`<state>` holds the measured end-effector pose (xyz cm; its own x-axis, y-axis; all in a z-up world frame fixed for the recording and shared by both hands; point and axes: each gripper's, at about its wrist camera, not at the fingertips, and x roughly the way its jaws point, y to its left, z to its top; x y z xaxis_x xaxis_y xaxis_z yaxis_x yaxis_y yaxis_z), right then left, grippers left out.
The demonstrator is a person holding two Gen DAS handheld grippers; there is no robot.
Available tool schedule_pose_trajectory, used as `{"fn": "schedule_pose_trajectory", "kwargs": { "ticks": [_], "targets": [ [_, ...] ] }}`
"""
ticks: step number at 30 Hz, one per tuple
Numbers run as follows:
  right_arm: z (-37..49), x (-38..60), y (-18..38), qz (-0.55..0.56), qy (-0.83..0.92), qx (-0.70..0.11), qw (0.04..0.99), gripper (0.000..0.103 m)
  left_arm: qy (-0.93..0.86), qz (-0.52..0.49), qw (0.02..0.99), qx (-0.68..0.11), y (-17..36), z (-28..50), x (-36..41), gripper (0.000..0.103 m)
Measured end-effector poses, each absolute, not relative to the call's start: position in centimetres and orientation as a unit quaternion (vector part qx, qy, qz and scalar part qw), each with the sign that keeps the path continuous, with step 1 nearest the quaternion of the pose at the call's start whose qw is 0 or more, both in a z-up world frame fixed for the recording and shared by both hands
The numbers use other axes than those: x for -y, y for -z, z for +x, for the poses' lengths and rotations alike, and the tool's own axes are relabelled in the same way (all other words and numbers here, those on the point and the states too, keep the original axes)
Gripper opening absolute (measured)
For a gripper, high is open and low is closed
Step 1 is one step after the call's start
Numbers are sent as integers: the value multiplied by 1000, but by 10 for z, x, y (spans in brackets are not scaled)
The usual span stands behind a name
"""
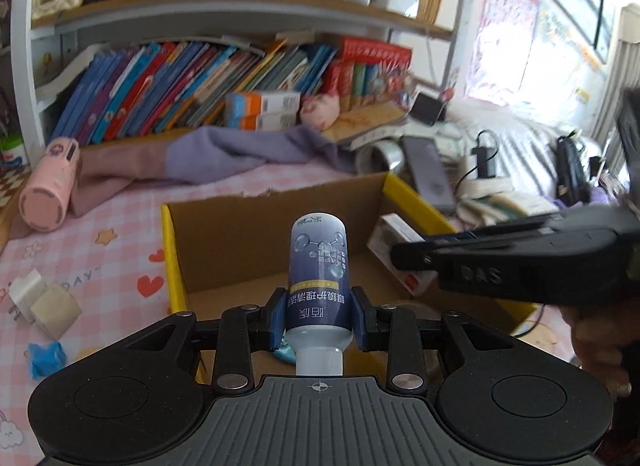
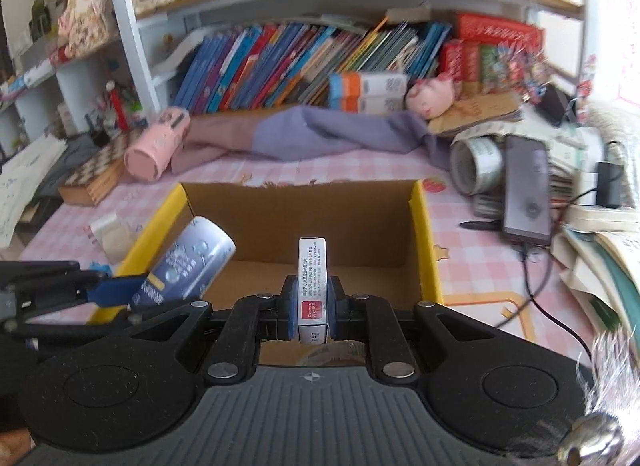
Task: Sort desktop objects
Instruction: 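Lower the medicine box into the box and open the right tool while the left tool releases the lotion bottle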
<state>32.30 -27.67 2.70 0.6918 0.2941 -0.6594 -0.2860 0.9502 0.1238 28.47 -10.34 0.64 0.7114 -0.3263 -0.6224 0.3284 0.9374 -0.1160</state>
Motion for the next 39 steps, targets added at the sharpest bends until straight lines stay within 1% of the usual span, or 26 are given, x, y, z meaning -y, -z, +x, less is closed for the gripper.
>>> {"fn": "schedule_pose_trajectory", "kwargs": {
  "ticks": [8, 12, 14, 18, 25, 26, 28, 29, 30, 32, 33, 34, 37, 39],
  "targets": [
    [388, 257, 4, -45, -191, -427, 883, 13, 153, 34, 901, -404, 19, 310, 122, 31],
    [405, 251, 19, -55, -205, -473, 855, 13, 152, 51, 881, -445, 33, 316, 128, 31],
    [407, 249, 22, -57, -214, -484, 847, 13, 150, 48, 876, -457, 38, 318, 128, 31],
    [408, 247, 25, -57, -222, -496, 837, 13, 146, 45, 876, -457, 38, 317, 129, 31],
    [406, 246, 25, -57, -225, -493, 839, 14, 141, 52, 881, -449, 37, 312, 132, 32],
    [406, 246, 24, -57, -223, -490, 841, 14, 140, 55, 884, -443, 36, 311, 133, 34],
    [404, 246, 21, -60, -219, -480, 847, 15, 142, 65, 889, -430, 32, 307, 136, 41],
    [401, 246, 19, -63, -217, -471, 853, 19, 140, 71, 892, -423, 29, 306, 138, 52],
    [399, 247, 17, -66, -215, -462, 858, 28, 140, 78, 897, -411, 26, 303, 139, 60],
    [391, 247, 12, -71, -215, -438, 870, 35, 140, 84, 906, -390, 19, 297, 139, 67],
    [388, 248, 9, -71, -215, -428, 875, 39, 138, 87, 911, -380, 15, 293, 139, 69],
    [383, 249, 7, -69, -214, -419, 880, 41, 136, 89, 914, -371, 12, 290, 139, 70],
    [370, 251, -1, -58, -212, -394, 893, 45, 126, 92, 924, -350, 3, 281, 137, 74],
    [361, 252, -8, -56, -208, -375, 902, 48, 118, 87, 930, -337, -3, 274, 134, 79]
  ]
}}
